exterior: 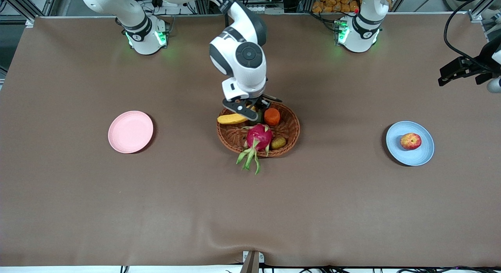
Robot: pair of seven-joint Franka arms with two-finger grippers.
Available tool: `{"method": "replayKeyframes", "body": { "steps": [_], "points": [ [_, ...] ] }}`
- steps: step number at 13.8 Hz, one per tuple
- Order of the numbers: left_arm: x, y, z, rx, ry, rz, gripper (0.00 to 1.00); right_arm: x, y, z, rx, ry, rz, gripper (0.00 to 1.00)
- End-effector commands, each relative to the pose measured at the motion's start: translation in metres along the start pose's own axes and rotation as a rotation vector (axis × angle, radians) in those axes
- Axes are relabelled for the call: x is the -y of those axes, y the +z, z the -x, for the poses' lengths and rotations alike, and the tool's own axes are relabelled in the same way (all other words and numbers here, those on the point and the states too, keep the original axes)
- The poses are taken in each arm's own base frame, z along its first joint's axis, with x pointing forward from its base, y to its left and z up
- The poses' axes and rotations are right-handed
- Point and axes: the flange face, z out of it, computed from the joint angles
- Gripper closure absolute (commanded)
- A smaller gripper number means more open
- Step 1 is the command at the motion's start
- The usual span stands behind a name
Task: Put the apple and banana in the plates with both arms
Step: 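Close the right gripper on the yellow banana in the basket, then lift the banana and carry it over the pink plate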
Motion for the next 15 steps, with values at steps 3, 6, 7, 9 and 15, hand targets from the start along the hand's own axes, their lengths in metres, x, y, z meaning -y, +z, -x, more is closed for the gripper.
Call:
{"method": "replayKeyframes", "body": {
  "steps": [3, 6, 7, 9, 15],
  "points": [
    [0.000, -0.003, 0.003, 0.004, 0.024, 0.016, 0.00, -0.039, -0.039, -0.055, 0.063, -0.023, 0.055, 0.98],
    [-0.001, -0.003, 0.003, 0.006, 0.024, 0.017, 0.00, -0.054, -0.039, -0.079, 0.071, -0.020, 0.085, 0.98],
    [-0.001, -0.002, 0.003, 0.009, 0.027, 0.017, 0.00, -0.061, -0.036, -0.093, 0.074, 0.002, 0.091, 0.98],
    [0.001, -0.003, 0.002, 0.006, 0.030, 0.016, 0.00, -0.070, -0.033, -0.110, 0.083, 0.029, 0.100, 0.98],
    [-0.004, -0.007, -0.002, -0.004, 0.042, 0.012, 0.00, -0.095, -0.018, -0.140, 0.080, 0.023, 0.159, 0.97]
  ]
}}
